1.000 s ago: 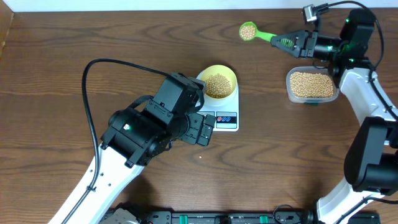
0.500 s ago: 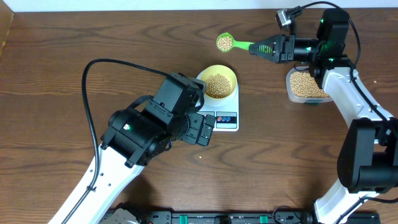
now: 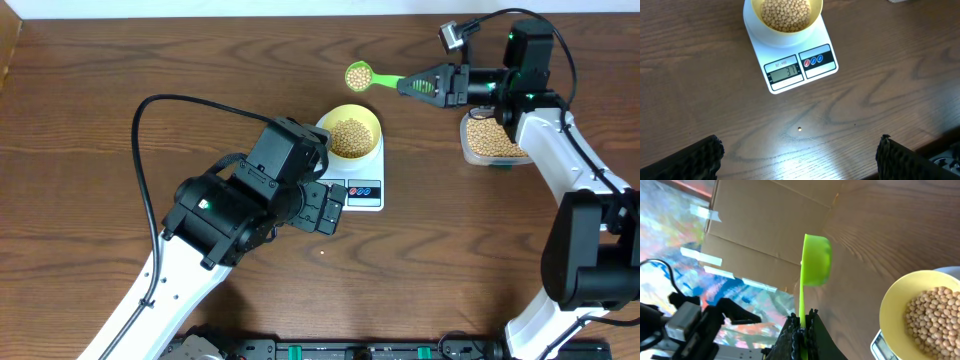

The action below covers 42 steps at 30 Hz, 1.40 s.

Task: Scoop item into bowl and weigh 50g on scale
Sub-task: 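Move the filled green scoop over the yellow bowl with right gripper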

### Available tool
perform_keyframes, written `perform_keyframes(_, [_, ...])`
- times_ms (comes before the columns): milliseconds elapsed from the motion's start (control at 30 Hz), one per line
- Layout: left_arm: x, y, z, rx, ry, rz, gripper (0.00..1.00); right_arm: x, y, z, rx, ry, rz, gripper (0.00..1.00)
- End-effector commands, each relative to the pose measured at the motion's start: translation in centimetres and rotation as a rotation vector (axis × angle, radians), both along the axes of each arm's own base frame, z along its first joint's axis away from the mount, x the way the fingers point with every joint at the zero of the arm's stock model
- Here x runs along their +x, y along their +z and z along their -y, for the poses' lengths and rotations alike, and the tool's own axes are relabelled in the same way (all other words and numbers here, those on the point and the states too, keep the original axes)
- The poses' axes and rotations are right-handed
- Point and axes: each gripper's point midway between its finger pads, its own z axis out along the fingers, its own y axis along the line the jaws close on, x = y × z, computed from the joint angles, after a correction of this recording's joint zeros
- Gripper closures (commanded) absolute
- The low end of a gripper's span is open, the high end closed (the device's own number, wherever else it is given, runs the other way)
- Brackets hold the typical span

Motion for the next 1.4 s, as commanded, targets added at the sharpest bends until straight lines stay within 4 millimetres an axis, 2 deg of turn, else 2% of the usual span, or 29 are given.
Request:
perform_keyframes(0, [0.1,0.9,-0.1,-0.013,-0.001,0.026,0.0,0.1,-0.5,-1.0,-0.018,0.009,0.07,0.99])
perform_keyframes(133, [0.1,0.9,-0.1,-0.013,-0.001,0.026,0.0,0.1,-1.4,-1.3,-0.048,-0.007,0.084,0.99])
perform_keyframes(567, [0.1,0.9,-0.1,-0.013,-0.001,0.026,0.0,-0.1,-6.1,-1.8,-0.237,-0.076,0.042,0.99])
perform_keyframes(833, [0.1,0.9,-0.1,-0.013,-0.001,0.026,0.0,0.0,-7.7,-1.4,-0.389,-0.112,0.028,0.99])
perform_keyframes(1067, [0.1,0.9,-0.1,-0.013,-0.001,0.026,0.0,0.2,-6.7,-0.1,-0.547,-0.115,0.065,0.98])
perform_keyframes(1367, [0.1,0.9,-0.1,-0.013,-0.001,0.026,0.0,0.2,-6.3,0.4,-0.61,-0.121,0.065,0.98])
